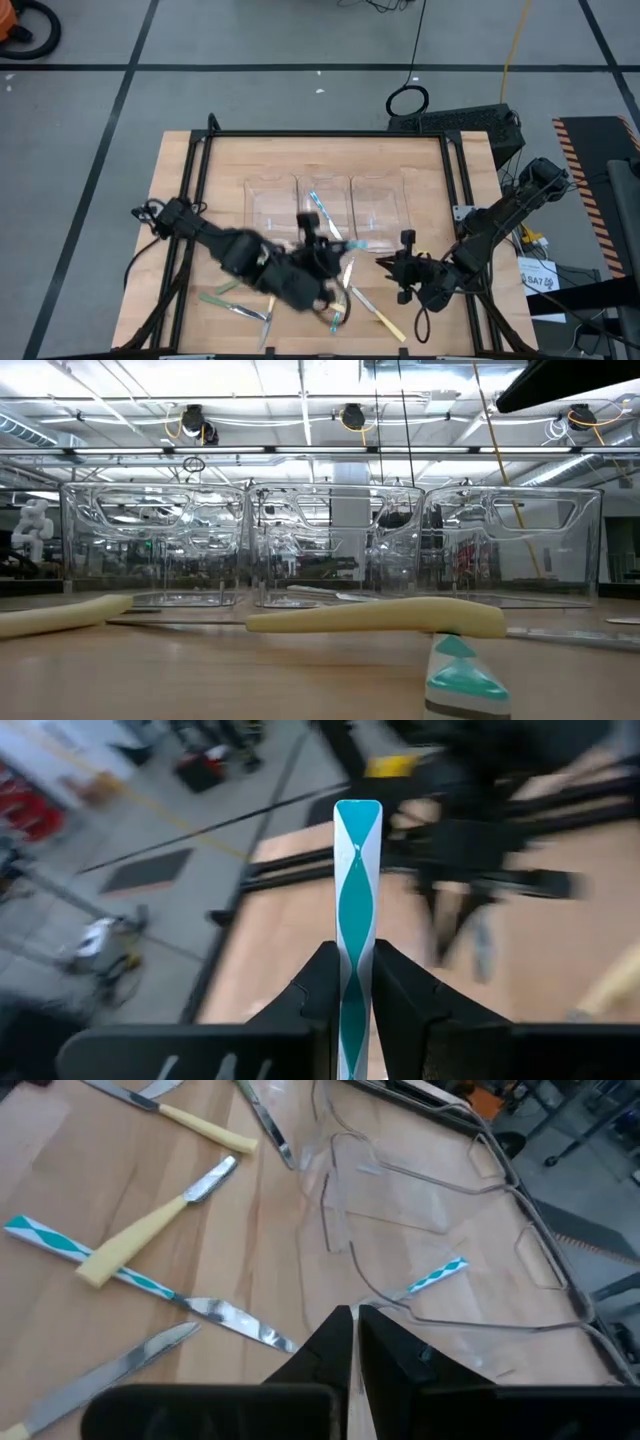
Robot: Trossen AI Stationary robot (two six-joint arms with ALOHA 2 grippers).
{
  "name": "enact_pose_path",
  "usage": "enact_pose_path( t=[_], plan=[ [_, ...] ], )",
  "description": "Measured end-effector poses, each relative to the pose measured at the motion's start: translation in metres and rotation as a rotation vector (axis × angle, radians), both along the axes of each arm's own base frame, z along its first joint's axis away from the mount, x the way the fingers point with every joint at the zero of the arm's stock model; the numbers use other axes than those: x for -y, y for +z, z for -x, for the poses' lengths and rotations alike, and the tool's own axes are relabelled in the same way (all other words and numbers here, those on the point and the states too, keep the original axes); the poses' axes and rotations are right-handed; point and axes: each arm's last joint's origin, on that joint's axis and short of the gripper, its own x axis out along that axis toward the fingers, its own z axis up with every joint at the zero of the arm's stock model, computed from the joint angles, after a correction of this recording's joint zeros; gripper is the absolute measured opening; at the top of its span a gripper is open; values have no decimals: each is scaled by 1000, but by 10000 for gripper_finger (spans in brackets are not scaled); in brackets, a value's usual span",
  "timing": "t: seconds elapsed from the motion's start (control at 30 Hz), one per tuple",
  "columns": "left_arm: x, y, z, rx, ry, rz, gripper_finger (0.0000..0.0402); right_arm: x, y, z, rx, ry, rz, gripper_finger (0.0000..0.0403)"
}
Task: Sort silverware by color (type)
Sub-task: Put the left blue knife into the middle transparent bin
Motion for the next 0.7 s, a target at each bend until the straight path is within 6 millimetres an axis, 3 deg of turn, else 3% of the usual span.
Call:
enact_pose_path(
  t=[0.17,0.4,0.5,0.7],
  plan=[
    [-54,27,-8,112,76,88,42,-1,0,1,4,7,-2,16],
    [-106,49,-20,258,57,216,42,-3,0,2,4,15,-10,16],
    [-113,46,-20,243,106,229,42,-8,0,6,7,31,-20,16],
    [-100,35,-20,254,208,214,42,-20,0,18,11,78,-50,16]
  ],
)
